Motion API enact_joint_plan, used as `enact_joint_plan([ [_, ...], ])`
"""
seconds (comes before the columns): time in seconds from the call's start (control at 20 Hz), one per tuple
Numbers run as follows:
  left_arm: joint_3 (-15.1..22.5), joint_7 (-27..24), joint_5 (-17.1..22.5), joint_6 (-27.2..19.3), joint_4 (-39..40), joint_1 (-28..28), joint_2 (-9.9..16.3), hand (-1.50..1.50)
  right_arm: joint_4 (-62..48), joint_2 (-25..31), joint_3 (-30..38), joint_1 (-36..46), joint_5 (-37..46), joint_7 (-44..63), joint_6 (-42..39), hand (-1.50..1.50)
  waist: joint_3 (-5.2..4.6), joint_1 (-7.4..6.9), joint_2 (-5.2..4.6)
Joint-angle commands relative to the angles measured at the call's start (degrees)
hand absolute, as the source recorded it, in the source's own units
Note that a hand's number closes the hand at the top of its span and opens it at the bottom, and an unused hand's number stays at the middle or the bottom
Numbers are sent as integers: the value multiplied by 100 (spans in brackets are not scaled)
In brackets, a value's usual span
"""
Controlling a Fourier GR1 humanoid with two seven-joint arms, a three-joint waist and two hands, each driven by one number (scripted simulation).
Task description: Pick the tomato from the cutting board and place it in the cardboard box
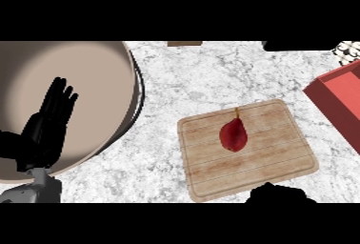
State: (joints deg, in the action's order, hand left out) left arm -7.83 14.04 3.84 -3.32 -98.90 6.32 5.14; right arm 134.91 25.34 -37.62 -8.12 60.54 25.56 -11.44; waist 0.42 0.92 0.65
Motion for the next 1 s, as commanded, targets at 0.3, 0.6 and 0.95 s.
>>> enact_joint_plan([
  [0.3, -87, -113, 115, 154, 199, -211, -10, 0, 1382, -535, 1829, 467, -562, 979, -86, 150, -50, 27, -56],
  [0.6, 106, -222, -35, 81, 245, -302, -199, 0, 728, -540, 3536, 934, -1527, 749, -550, 150, -39, -7, -69],
  [0.95, 14, -237, 46, 111, 363, -117, -158, 0, -617, -311, 5466, 1765, -2333, -38, -939, 150, -39, -36, -68],
])
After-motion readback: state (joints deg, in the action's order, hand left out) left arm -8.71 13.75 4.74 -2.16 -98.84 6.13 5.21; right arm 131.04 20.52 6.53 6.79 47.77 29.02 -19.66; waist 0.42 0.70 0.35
